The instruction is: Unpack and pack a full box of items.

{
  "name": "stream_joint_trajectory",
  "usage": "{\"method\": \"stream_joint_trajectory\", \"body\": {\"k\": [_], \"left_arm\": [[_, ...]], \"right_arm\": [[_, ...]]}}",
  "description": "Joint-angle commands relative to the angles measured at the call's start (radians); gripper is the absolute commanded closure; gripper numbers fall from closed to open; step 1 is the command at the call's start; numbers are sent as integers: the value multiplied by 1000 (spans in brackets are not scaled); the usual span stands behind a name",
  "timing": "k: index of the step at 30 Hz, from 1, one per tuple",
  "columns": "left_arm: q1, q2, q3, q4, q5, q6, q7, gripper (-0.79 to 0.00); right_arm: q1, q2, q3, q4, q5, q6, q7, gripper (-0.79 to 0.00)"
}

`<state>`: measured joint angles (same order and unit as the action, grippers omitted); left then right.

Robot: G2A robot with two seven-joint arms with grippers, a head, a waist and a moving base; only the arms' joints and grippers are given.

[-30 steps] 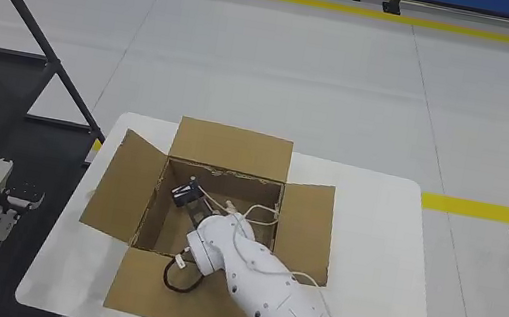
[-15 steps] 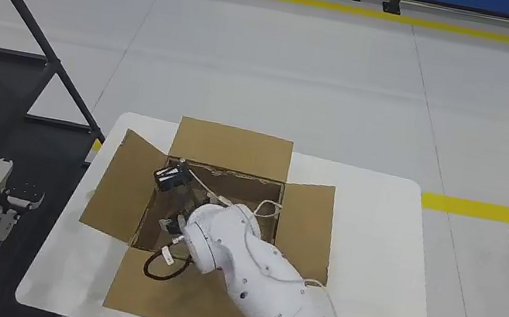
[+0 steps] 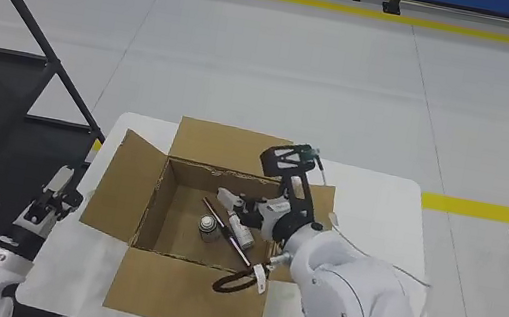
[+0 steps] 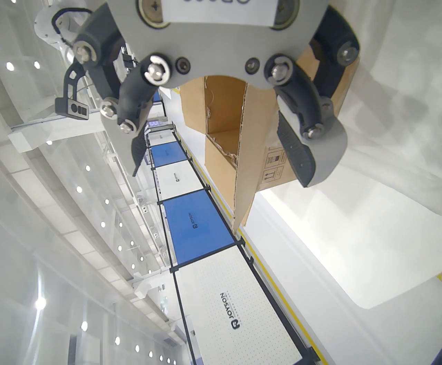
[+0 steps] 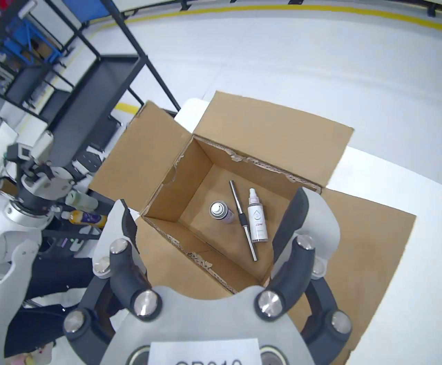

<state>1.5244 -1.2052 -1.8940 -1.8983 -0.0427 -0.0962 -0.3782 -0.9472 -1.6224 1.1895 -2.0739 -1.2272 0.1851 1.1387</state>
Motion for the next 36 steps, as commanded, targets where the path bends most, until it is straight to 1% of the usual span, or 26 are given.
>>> {"method": "stream_joint_trajectory", "body": {"k": [1,5,8,10,12,14,15,16,18,21,24,29,33,36], "left_arm": [[-1,2,17,-9,25,-8,-20,-785],[3,4,44,-33,57,-21,-53,-785],[4,5,60,-57,72,-23,-58,-785],[4,6,74,-73,82,-20,-63,-785],[1,7,91,-89,92,-14,-72,-785],[-7,8,110,-98,109,-3,-80,-785],[-13,8,122,-101,121,3,-85,-785],[-20,9,134,-102,134,8,-90,-785],[-37,10,161,-99,166,20,-98,-785],[-63,10,204,-84,204,39,-99,-785],[-91,10,243,-62,236,60,-98,-785],[-115,10,286,-39,262,71,-100,-785],[-128,10,306,-21,273,76,-96,-785],[-139,10,320,-4,278,81,-95,-785]], "right_arm": [[-26,6,83,-28,31,11,0,-785],[-54,21,240,-35,71,11,29,-785],[-54,34,358,5,127,-11,94,-785],[-44,43,431,56,168,-32,136,-785],[-27,54,486,129,173,-51,160,-785],[-4,61,513,213,201,-71,183,-785],[8,66,524,253,180,-75,179,-785],[20,69,522,293,162,-78,177,-785],[45,74,515,367,178,-93,183,-785],[78,79,503,457,263,-146,220,-785],[99,84,479,513,323,-195,239,-785],[109,90,447,510,452,-248,271,-785],[110,95,420,477,558,-266,311,-785],[117,96,382,487,662,-274,349,-785]]}}
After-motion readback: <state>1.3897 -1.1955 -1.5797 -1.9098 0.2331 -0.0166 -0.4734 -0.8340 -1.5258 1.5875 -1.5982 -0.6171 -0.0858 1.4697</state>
